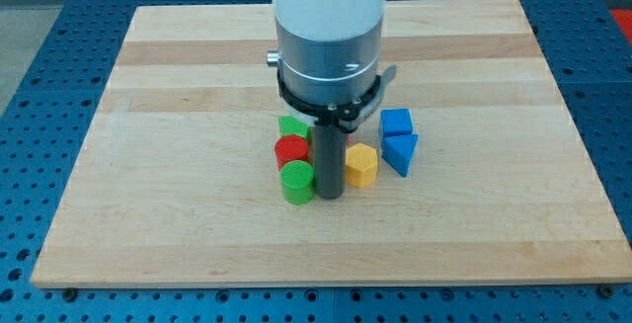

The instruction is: Place green circle below yellow heart

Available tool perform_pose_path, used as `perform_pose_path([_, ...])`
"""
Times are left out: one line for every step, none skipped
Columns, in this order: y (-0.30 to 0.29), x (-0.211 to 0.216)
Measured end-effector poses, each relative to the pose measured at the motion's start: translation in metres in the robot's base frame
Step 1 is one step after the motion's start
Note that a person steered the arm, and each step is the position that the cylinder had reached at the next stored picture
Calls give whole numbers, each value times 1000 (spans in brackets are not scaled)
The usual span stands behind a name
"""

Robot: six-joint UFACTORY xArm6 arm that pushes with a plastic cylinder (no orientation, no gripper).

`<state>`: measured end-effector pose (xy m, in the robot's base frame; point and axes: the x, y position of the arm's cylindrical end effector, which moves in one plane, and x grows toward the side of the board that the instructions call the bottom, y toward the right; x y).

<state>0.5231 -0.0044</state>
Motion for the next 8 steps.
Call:
perform_pose_path([0, -14])
perform_pose_path([3, -21])
perform_pose_path([22, -1])
perform_pose_path([32, 38])
perform_pose_path([12, 57])
perform_pose_path([-37, 57])
perform_pose_path([-71, 50])
perform_pose_path([-66, 27])
